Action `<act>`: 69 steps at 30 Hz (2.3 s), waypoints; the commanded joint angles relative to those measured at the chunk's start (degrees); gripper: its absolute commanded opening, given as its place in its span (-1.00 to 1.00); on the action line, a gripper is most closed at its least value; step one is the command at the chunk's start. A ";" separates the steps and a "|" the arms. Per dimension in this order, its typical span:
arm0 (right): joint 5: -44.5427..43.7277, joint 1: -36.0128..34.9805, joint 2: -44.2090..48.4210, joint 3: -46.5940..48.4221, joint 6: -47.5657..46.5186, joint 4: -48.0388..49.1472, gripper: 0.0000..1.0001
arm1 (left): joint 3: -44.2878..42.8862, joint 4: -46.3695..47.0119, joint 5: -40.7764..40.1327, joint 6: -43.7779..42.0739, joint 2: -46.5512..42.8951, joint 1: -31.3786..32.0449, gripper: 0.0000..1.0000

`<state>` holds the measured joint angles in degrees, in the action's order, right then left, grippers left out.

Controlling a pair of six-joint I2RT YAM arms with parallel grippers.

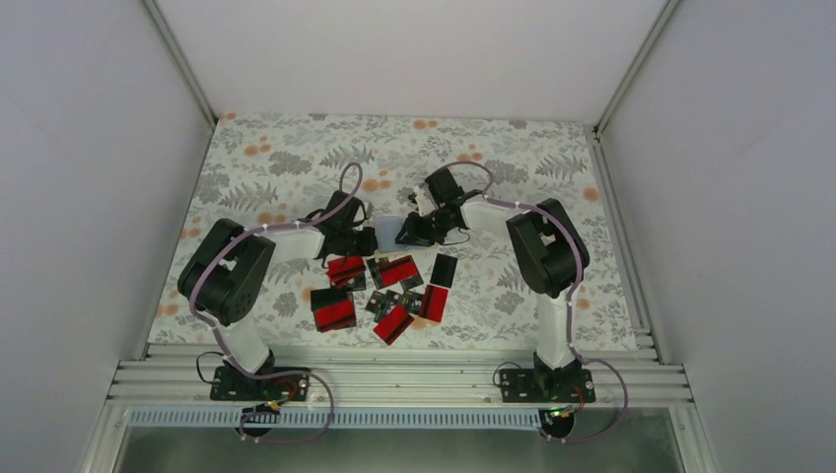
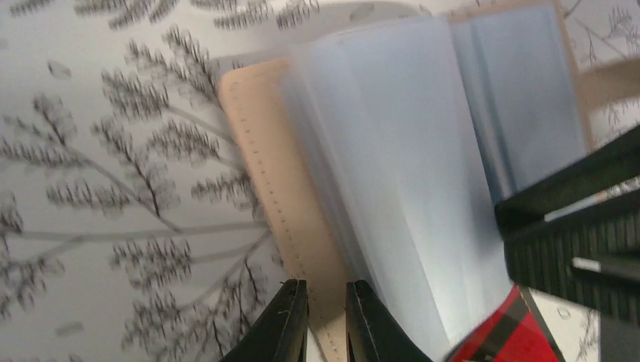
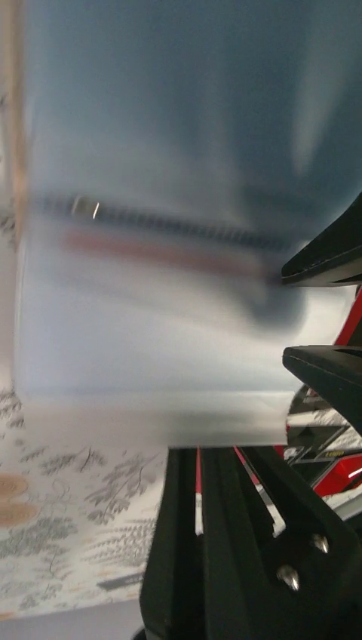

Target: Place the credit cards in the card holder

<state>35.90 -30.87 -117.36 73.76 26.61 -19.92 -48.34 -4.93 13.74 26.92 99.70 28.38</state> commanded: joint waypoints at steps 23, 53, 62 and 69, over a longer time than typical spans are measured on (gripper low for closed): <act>-2.79 -1.45 25.43 -17.14 4.02 -0.89 -0.27 | 4.83 -22.56 -5.99 -4.26 -22.49 15.49 0.13; -5.82 -16.56 52.89 -49.31 25.83 5.82 0.06 | 12.69 -11.44 -13.92 12.42 -14.40 37.63 -0.02; -5.51 -21.99 53.06 -53.52 33.96 7.36 0.06 | 12.81 -11.31 -13.69 14.25 -15.12 43.21 -0.02; -9.15 -25.30 53.90 -54.37 39.43 7.35 0.07 | 9.57 -17.10 -21.17 15.09 -19.89 42.62 0.04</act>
<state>29.67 -54.54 -64.95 20.45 61.06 -13.45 -36.34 -17.21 -2.28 40.64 81.93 72.18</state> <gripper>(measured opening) 0.536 0.512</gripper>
